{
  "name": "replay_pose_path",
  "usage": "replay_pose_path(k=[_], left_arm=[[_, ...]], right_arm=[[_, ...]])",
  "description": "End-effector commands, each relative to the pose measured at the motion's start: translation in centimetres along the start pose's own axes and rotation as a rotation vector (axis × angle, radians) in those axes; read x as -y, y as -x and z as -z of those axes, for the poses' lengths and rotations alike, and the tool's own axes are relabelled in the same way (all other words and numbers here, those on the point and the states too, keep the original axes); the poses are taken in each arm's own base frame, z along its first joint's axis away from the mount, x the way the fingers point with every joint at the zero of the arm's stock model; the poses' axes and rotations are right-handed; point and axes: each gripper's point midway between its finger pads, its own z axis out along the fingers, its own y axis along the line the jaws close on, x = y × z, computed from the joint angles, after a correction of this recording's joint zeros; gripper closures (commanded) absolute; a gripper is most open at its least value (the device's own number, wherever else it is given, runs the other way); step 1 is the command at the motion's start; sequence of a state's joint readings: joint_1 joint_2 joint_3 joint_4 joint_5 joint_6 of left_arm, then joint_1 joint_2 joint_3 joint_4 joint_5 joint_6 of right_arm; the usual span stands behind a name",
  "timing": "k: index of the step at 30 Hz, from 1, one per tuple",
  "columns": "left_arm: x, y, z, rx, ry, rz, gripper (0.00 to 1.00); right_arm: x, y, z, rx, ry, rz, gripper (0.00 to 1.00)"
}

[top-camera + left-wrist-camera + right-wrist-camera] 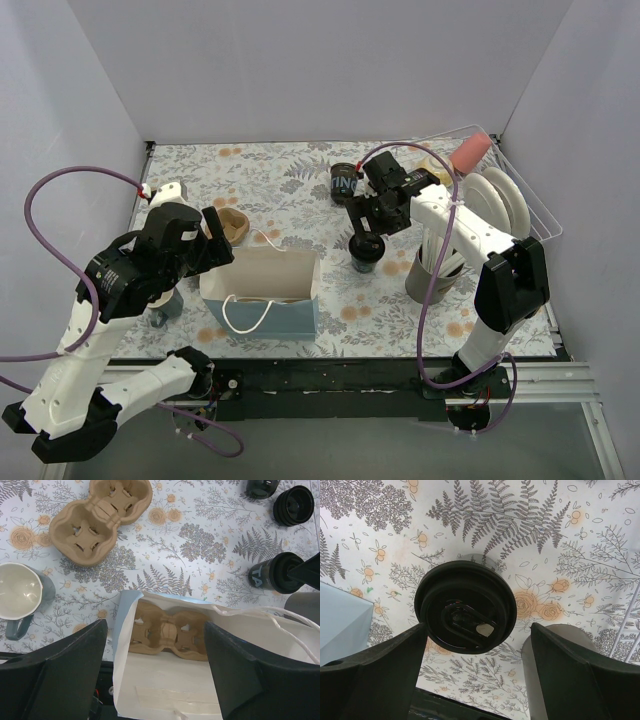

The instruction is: Pack the takeout coffee

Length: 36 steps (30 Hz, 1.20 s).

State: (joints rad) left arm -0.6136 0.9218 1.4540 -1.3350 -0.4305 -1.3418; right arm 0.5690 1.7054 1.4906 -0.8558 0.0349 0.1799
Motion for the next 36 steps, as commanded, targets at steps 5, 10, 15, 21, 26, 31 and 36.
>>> replay_pose_path(k=[5, 10, 15, 21, 26, 31, 36], left_arm=[[0.0, 0.8, 0.4, 0.033, -0.005, 0.006, 0.24], [0.1, 1.1, 0.5, 0.047, -0.016, 0.007, 0.24], [0.1, 1.2, 0.6, 0.049, -0.018, 0.004, 0.24], [0.2, 1.4, 0.7, 0.065, -0.029, 0.013, 0.24], [0.1, 1.2, 0.6, 0.059, -0.027, 0.013, 0.24], [0.1, 1.3, 0.7, 0.063, -0.027, 0.018, 0.24], [0.1, 1.3, 0.8, 0.068, -0.03, 0.023, 0.24]], right_arm=[[-0.8, 1.2, 1.3, 0.066, 0.041, -0.008, 0.03], [-0.9, 1.1, 0.9, 0.062, 0.043, -0.012, 0.03], [-1.2, 0.9, 0.7, 0.054, 0.039, -0.007, 0.03], [-1.3, 0.7, 0.2, 0.043, 0.022, -0.005, 0.03], [-1.4, 0.5, -0.2, 0.032, 0.005, -0.002, 0.04], [-1.1, -0.1, -0.7, 0.009, -0.023, -0.001, 0.05], [-1.1, -0.4, -1.1, 0.002, -0.034, 0.006, 0.06]])
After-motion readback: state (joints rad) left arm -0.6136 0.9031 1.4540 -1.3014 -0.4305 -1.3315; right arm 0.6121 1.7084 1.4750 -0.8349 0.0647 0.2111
